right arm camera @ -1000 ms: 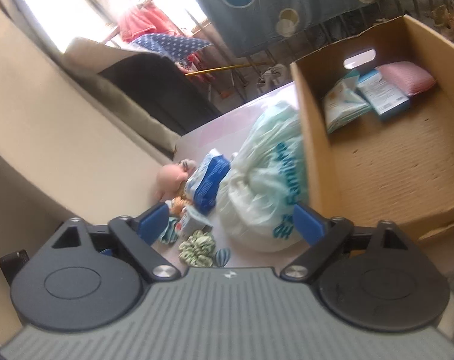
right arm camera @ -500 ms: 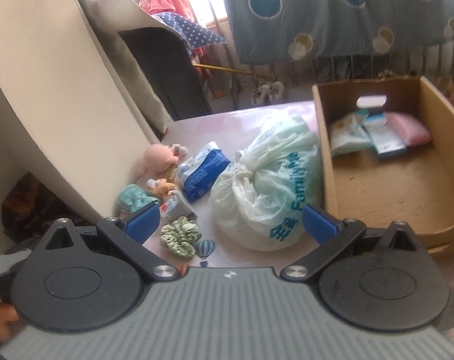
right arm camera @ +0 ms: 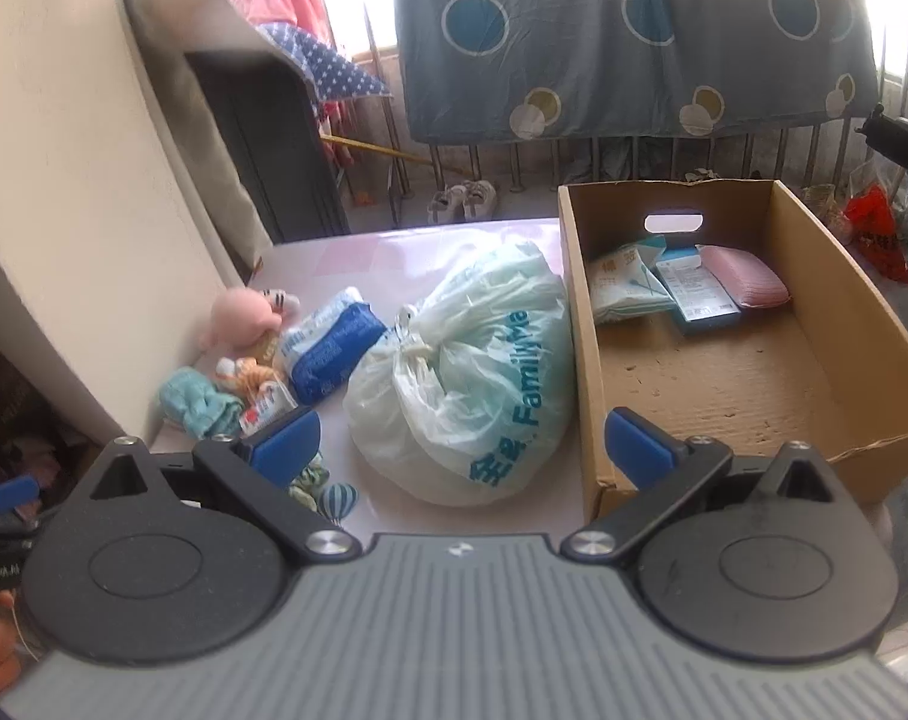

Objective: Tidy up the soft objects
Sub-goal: 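Reach the right gripper to the blue-and-white wipes packet and grasp it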

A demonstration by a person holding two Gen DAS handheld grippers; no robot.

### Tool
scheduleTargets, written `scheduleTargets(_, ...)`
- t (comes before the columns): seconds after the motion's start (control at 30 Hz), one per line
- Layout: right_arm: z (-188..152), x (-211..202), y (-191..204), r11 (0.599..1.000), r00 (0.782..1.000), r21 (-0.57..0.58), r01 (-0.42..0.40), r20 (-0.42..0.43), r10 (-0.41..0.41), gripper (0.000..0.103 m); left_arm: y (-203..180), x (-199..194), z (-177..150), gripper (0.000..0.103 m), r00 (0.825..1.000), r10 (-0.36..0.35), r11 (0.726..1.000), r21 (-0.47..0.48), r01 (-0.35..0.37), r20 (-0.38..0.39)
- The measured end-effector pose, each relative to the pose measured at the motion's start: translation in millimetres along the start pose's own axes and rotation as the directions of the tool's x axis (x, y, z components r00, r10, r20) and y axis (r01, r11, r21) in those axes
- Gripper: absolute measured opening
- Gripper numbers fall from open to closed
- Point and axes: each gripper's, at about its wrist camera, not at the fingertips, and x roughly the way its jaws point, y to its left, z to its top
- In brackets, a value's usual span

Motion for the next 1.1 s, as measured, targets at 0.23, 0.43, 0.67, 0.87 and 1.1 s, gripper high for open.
scheduleTargets(0.23,-5.7,20.0,-2.1,0.983,0.984,0.057,-0.175,0.054,0.172,0.102,21.1,8.4,3.8,0.103,0.998,0.04,0.999,0.005,-0.04,0.055)
scheduleTargets(0.43,11.9,56.9,10.3,0.942,0.949,0.123,-0.313,0.018,0.313,0.102,16.3,33.2,21.1,0.103,0.993,0.054,0.994,0.094,-0.064,0.101)
scheduleTargets(0.67,52.7,132.5,29.4,0.851,0.868,0.259,-0.457,-0.079,0.49,0.098,1.1,84.3,45.7,0.102,0.993,-0.005,0.979,0.205,-0.02,0.122)
scheduleTargets(0.87,84.8,232.8,58.2,0.838,0.811,0.355,-0.414,-0.273,0.517,0.089,-15.2,150.7,69.0,0.092,0.995,-0.091,0.964,0.254,0.079,0.038)
scheduleTargets(1.1,93.5,344.5,79.1,0.869,0.755,0.426,-0.253,-0.475,0.453,0.073,-29.8,227.6,85.0,0.091,0.993,-0.096,0.937,0.331,0.112,-0.064)
